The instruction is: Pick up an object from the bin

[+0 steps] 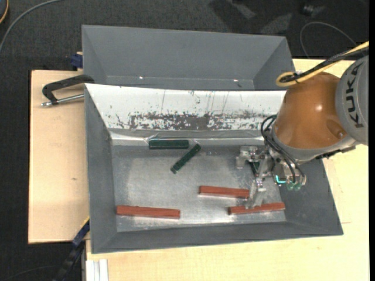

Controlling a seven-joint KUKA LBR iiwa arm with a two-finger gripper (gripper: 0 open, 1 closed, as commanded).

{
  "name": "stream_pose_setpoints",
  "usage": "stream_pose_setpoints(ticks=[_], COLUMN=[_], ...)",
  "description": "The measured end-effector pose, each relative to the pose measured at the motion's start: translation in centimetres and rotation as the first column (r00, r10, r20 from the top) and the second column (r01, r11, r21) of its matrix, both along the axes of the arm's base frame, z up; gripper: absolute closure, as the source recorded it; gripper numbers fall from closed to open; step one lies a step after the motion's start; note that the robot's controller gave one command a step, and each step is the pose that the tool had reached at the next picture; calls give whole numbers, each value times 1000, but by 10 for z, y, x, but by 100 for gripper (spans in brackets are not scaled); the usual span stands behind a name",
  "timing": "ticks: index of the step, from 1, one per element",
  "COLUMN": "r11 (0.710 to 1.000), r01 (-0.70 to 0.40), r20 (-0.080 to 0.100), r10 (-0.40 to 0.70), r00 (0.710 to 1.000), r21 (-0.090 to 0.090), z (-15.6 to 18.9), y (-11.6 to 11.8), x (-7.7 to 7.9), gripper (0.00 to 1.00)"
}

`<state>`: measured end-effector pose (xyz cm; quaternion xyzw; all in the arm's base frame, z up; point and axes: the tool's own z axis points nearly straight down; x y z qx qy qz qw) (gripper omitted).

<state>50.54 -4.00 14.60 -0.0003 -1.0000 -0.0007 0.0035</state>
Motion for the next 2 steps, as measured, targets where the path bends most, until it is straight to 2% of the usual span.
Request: stream_pose_setpoints(ticks=[1,2], r11=[1000,1000], r01=[-6,-4], r20=[1,8], r10=[6,4], r00=[1000,1000], r21=[2,0], z=[-80,-76], y=[28,26], x=[7,8], gripper=[0,100])
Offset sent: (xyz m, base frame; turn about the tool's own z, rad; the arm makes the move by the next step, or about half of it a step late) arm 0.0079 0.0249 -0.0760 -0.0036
